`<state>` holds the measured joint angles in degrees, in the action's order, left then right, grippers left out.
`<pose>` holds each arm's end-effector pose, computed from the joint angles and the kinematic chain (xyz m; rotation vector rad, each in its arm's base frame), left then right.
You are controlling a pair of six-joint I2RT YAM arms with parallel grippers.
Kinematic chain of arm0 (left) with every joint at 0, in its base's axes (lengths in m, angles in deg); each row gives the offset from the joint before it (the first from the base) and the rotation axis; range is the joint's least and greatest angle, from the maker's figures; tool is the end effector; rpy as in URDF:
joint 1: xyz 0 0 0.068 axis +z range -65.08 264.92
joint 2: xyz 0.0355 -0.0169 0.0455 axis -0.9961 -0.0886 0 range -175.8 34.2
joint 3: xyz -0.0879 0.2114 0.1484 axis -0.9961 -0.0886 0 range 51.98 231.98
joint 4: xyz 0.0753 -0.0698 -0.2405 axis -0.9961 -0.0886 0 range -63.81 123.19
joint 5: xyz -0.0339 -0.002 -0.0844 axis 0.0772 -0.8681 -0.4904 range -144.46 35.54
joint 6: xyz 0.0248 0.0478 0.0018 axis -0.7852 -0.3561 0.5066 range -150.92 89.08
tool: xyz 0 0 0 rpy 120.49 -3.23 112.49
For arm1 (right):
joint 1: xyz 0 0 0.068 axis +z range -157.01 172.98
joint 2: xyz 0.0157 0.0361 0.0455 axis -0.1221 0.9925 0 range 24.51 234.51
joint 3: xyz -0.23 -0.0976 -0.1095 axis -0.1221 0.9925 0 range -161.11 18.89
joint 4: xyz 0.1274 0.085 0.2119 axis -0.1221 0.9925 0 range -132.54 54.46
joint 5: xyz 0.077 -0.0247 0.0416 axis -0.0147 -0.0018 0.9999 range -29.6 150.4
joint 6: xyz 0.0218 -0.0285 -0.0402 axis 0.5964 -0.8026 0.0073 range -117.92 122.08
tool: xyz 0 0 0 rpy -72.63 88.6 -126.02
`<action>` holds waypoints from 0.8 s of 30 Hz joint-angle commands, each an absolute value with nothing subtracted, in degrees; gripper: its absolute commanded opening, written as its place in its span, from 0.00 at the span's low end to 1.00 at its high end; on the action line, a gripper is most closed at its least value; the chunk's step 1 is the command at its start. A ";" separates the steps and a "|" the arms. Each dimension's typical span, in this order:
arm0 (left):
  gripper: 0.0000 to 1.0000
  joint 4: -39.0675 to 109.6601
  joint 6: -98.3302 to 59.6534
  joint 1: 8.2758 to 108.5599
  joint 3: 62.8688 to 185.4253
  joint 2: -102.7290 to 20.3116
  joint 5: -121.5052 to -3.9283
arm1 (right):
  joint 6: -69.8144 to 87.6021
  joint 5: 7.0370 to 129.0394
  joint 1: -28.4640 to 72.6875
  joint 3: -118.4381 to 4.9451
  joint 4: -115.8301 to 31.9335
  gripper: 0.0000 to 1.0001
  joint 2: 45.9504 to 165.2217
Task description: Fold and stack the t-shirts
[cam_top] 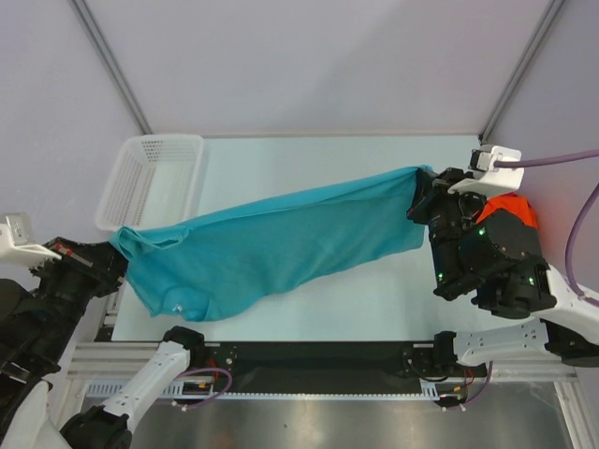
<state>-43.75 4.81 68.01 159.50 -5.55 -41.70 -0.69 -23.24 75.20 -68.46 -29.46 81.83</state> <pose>-0.0345 0.0186 0.5146 -0.4488 1.6927 -0.4834 0.0532 0.1281 0.5330 0.2114 1.5264 0.1716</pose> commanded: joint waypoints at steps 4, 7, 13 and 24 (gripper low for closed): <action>0.00 -42.66 0.55 68.48 163.59 -6.06 -42.68 | 3.38 -40.41 74.72 -72.78 -24.62 0.00 81.99; 0.00 -43.53 0.37 68.39 165.71 -6.93 -41.19 | 6.11 -40.33 73.32 -74.18 -22.07 0.00 82.07; 0.00 -42.66 3.53 68.48 165.80 -5.97 -34.35 | 12.26 -40.33 68.31 -78.23 -14.25 0.00 82.07; 0.00 -41.51 3.54 68.39 173.44 -9.22 -26.42 | 22.64 -40.24 60.67 -83.50 -0.37 0.00 81.90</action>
